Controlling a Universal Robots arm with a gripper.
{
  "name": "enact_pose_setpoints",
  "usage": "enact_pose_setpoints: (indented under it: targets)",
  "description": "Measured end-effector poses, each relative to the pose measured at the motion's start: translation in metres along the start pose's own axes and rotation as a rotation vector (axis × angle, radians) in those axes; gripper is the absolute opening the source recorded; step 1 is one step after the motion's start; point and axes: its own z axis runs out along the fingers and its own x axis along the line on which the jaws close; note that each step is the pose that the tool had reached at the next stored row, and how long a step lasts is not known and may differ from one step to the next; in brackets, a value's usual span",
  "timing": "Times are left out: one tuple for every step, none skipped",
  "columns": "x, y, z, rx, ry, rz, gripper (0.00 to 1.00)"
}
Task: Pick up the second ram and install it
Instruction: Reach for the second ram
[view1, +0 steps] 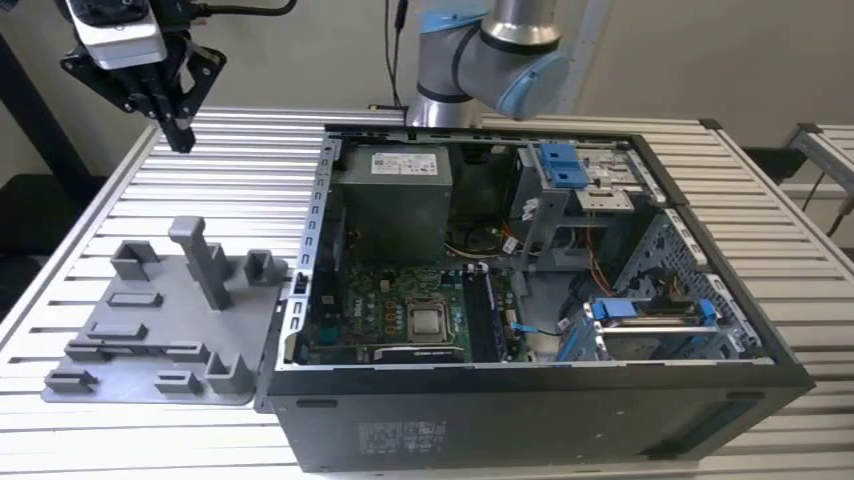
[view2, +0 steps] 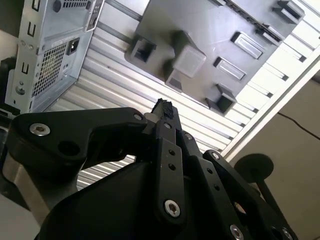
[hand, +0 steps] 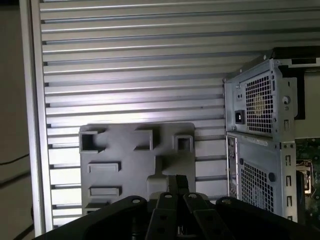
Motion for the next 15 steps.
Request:
enact_pose_setpoints:
  targets:
    - [0.0016,-0.0001,-0.0001,0.0,-0.0002,0.0,0.11]
    - [0.0032,-0.0002,-0.0001,0.0,-0.0005,0.0,0.11]
    - [0.0046,-0.0003,-0.0001,-0.0001,-0.0008,0.0,0.11]
    - [0.006,-0.0004,-0.0002,0.0,-0.0009,0.0,0.11]
    - [0.0075,-0.0005,-0.0002,-0.0001,-0.0011,0.0,0.11]
    - [0.0089,-0.0006,-0.0003,-0.0001,-0.0014,0.0,0.11]
    - [0.0103,-0.0007,-0.0003,-0.0001,-0.0015,0.0,0.11]
    - [0.0118,-0.0008,-0.0004,0.0,-0.0017,0.0,0.11]
    - [0.0133,-0.0009,-0.0004,-0.0001,-0.002,0.0,0.11]
    - [0.015,-0.001,-0.0005,-0.0001,-0.0024,0.0,0.11]
    - [0.0166,-0.0012,-0.0005,-0.0001,-0.0026,0.0,0.11]
    - [0.0182,-0.0013,-0.0006,-0.0001,-0.0029,0.0,0.11]
    - [0.0199,-0.0014,-0.0006,-0.0002,-0.0032,0.0,0.11]
    - [0.0215,-0.0015,-0.0007,-0.0001,-0.0034,0.0,0.11]
    - [0.0229,-0.0016,-0.0007,-0.0002,-0.0036,0.0,0.11]
